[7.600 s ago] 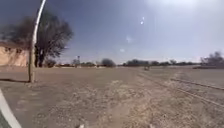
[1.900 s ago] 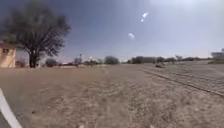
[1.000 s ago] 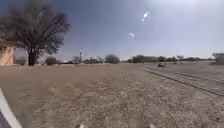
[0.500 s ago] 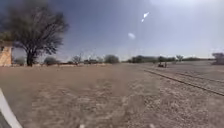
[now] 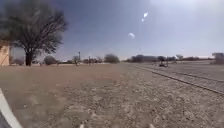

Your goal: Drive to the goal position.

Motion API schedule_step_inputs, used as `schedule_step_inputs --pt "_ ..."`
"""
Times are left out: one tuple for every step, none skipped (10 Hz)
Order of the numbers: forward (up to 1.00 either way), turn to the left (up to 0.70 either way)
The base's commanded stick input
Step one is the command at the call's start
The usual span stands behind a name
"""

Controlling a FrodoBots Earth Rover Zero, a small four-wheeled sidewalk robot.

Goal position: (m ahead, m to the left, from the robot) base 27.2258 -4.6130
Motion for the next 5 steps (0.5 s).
schedule_step_inputs --pt "0.70 0.00" --pt "0.70 0.00" --pt "0.70 0.00" --pt "0.70 0.00" --pt "0.70 0.00"
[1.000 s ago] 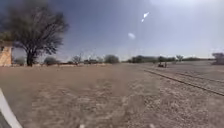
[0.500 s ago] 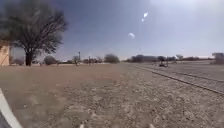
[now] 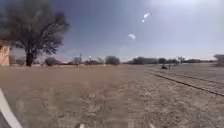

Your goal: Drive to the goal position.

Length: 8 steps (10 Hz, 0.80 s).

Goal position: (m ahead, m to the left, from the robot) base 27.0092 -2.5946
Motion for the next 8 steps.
schedule_step_inputs --pt "0.70 0.00" --pt "0.70 0.00" --pt "0.70 0.00" --pt "0.70 0.00" --pt "0.70 0.00" --pt "0.70 0.00" --pt "0.70 0.00" --pt "0.70 0.00"
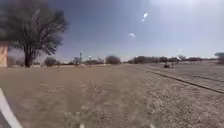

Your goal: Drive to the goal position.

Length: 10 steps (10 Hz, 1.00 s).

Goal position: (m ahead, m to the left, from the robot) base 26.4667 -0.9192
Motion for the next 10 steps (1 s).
schedule_step_inputs --pt "0.70 0.00" --pt "0.70 0.00" --pt "0.70 0.00" --pt "0.70 0.00" --pt "0.70 0.00" --pt "0.70 0.00" --pt "0.70 0.00" --pt "0.70 0.00" --pt "0.70 0.00" --pt "0.70 0.00"
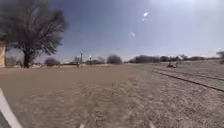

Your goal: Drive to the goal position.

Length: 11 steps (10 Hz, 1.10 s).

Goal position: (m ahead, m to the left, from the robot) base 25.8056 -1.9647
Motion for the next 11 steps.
schedule_step_inputs --pt "0.70 0.00" --pt "0.70 0.00" --pt "0.70 0.00" --pt "0.70 0.00" --pt "0.70 0.00" --pt "0.70 0.00" --pt "0.70 0.00" --pt "0.70 0.00" --pt "0.70 0.00" --pt "0.70 0.00" --pt "0.70 0.00"
